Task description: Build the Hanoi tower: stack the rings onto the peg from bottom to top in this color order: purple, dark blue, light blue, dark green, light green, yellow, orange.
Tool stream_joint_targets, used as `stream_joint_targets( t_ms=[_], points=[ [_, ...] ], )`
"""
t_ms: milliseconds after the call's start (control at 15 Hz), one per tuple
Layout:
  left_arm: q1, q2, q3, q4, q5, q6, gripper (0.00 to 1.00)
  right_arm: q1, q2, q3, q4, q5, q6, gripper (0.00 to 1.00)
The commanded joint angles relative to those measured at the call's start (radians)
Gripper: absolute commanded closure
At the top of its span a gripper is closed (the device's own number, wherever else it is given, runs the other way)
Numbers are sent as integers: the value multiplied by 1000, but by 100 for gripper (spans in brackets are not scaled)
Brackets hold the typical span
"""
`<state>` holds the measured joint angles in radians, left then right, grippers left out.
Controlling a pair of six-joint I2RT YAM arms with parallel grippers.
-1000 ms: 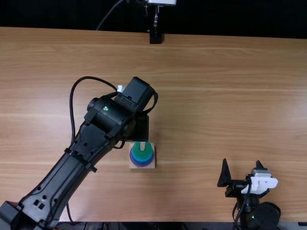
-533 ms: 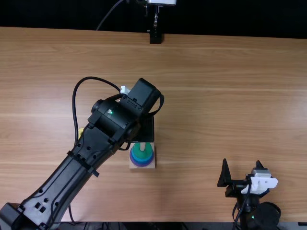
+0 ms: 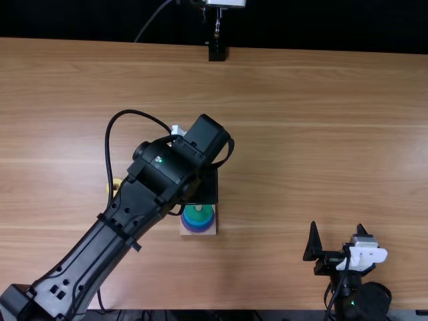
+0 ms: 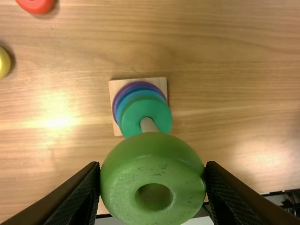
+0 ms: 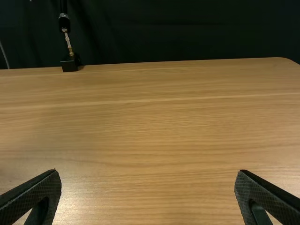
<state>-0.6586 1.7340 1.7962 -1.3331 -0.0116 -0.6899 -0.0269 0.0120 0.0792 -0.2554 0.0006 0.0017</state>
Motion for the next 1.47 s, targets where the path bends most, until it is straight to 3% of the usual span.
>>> stream_joint_targets(
  t_ms=[0, 200, 867, 933, 1000, 1067, 1400],
  points=[
    [-19, 15, 34, -3, -1, -35, 100, -10, -12, -64, -70, 9, 2, 0],
    [-33, 16, 34, -1, 1, -61, 100, -10, -12, -64, -70, 9, 2, 0],
    [-35, 47, -8, 19, 13, -56, 100, -10, -12, -64, -70, 9, 2, 0],
    [-35, 48, -6, 17, 12, -56, 80, -10, -12, -64, -70, 9, 2, 0],
    [-35, 48, -6, 15, 10, -52, 45, -10, -12, -64, -70, 9, 2, 0],
    [-33, 47, -8, 15, 12, -52, 0, -10, -12, -64, -70, 9, 2, 0],
    [-15, 38, -12, 17, 8, -45, 0, -10, -12, -64, -70, 9, 2, 0]
  ],
)
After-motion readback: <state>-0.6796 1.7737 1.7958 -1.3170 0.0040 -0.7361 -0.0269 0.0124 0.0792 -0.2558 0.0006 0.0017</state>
